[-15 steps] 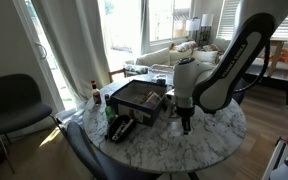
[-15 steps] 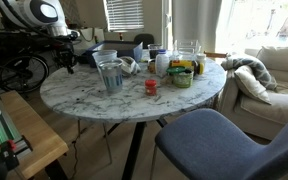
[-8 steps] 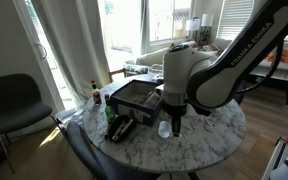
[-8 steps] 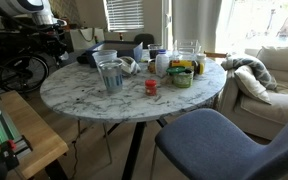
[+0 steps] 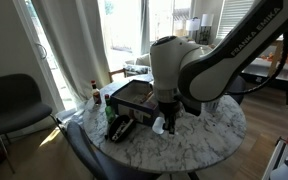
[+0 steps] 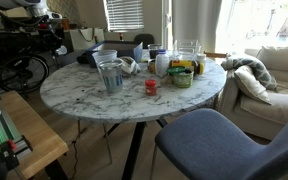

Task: Pick up a measuring cup on the table near the clear frost cold cup and move it backwards next to the glasses pouch

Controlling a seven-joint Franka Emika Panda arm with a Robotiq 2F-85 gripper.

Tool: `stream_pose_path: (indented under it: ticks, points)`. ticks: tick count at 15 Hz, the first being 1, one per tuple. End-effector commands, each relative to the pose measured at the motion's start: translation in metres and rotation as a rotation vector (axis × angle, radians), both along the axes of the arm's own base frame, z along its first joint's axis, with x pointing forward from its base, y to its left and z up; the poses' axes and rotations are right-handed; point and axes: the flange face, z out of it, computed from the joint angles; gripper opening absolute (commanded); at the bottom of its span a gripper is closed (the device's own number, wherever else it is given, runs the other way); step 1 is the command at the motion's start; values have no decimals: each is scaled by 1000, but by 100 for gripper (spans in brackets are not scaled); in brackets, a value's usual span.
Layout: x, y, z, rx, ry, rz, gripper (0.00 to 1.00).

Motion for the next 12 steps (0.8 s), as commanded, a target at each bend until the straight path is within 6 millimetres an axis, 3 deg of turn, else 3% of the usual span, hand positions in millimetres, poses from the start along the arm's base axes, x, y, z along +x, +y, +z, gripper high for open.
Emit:
stream_pose_path:
  ticks: [1,6,12]
  points:
    - [2,4,0,23,11,9,2]
    - [23,56,6,15,46,32,2]
    - [54,81,-10,3,114,-9,2]
